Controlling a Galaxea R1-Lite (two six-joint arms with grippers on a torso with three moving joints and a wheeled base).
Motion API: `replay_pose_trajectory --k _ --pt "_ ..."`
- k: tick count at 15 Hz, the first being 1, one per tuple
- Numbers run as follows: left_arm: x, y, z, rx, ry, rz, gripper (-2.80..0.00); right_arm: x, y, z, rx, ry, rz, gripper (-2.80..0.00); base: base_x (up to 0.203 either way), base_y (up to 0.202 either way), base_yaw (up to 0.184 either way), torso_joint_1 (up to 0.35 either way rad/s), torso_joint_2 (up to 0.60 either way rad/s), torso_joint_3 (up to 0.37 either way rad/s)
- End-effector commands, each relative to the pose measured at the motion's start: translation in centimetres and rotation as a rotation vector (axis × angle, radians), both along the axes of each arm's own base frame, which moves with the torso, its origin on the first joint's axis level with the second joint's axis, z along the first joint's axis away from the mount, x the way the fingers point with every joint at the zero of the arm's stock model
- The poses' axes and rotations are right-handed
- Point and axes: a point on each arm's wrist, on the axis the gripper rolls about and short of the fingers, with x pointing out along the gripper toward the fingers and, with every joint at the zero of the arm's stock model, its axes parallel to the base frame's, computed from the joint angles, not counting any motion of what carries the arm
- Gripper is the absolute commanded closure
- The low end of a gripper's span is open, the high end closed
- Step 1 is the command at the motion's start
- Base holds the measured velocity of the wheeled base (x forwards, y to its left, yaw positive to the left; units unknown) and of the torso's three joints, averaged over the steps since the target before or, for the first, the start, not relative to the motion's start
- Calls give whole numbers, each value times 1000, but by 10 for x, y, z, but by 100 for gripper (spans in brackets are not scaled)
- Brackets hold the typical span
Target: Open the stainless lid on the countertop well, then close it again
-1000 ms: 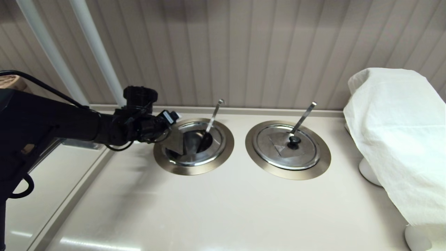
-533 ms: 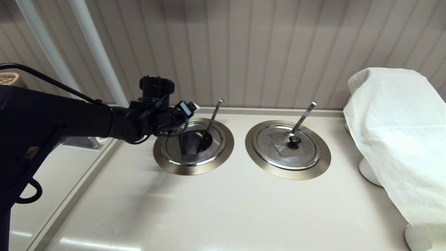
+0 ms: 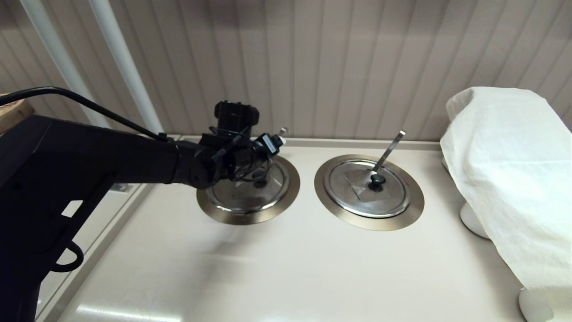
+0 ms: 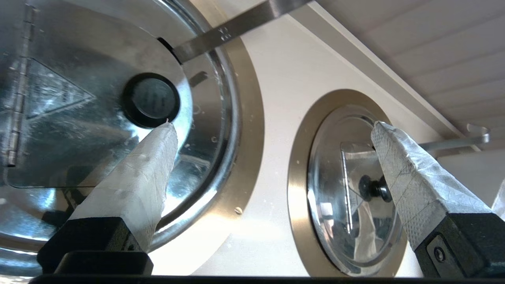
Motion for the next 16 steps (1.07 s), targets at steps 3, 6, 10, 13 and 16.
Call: replay_pose_trajectory --k 3,6,10,13,16 --pt "4 13 3 14 -11 27 -280 0 0 0 -1 0 0 0 0 0 0 0 0 0" --pt "4 14 -4 143 -31 13 -280 0 0 0 -1 0 0 0 0 0 0 0 0 0" --pt "-33 31 4 428 -78 -97 0 0 0 0 -1 0 1 0 0 0 0 0 0 0" --pt "-87 58 53 564 -214 -139 0 0 0 0 -1 0 1 0 0 0 0 0 0 0" --pt "-164 97 94 655 -303 -147 0 0 0 0 -1 0 0 0 0 0 0 0 0 0"
